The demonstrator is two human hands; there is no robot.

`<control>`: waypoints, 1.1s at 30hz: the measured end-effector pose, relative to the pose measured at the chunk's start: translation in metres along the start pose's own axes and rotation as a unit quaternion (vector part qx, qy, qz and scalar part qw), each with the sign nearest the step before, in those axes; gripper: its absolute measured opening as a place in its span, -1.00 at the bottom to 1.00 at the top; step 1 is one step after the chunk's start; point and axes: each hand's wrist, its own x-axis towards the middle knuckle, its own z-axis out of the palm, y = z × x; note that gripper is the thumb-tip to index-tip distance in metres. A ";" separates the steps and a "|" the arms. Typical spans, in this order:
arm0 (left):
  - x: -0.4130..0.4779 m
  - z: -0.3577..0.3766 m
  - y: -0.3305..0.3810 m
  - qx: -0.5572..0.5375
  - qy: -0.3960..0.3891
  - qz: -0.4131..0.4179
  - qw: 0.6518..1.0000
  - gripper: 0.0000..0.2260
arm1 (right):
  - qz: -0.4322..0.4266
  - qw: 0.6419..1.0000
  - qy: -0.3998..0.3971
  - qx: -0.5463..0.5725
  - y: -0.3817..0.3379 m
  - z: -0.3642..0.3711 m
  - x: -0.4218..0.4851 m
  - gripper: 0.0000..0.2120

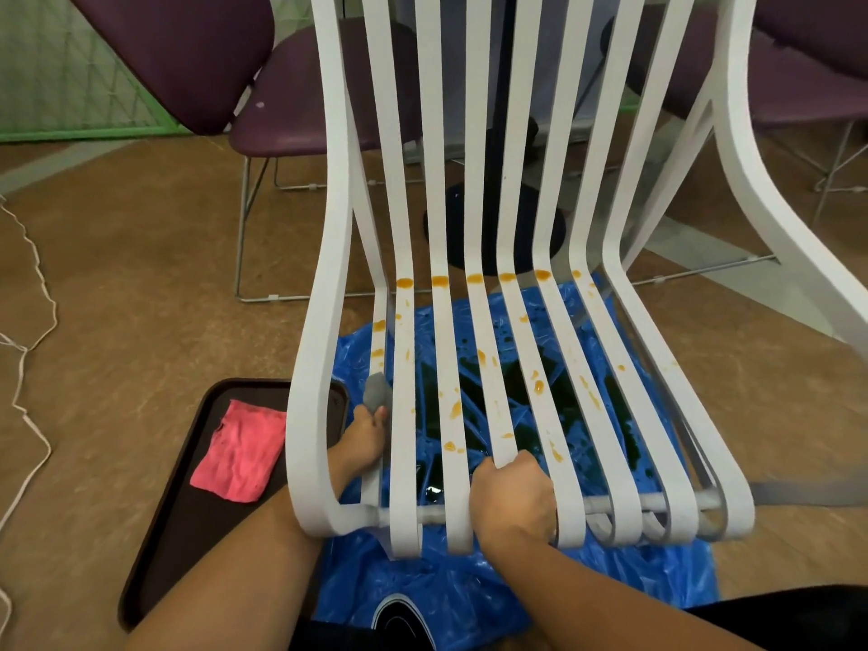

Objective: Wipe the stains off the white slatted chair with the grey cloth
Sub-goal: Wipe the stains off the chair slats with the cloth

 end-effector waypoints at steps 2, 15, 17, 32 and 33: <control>0.007 -0.004 -0.022 -0.031 -0.053 -0.062 0.996 -0.55 | 0.000 1.000 0.001 0.000 0.000 0.000 0.000 -0.82; -0.004 -0.006 0.008 -0.042 -0.037 -0.032 0.998 -0.51 | 0.007 1.000 0.008 -0.007 0.002 0.001 0.001 -0.82; 0.003 -0.002 -0.008 -0.141 -0.079 -0.072 0.984 -0.55 | 0.007 1.000 0.008 -0.006 0.001 -0.002 0.001 -0.82; -0.010 -0.011 -0.022 0.033 -0.100 -0.017 0.994 -0.54 | 0.005 1.000 0.011 -0.011 -0.001 0.001 0.000 -0.82; -0.009 -0.008 -0.013 0.041 -0.065 -0.006 0.997 -0.52 | 0.005 1.000 0.012 -0.012 -0.001 0.001 0.000 -0.82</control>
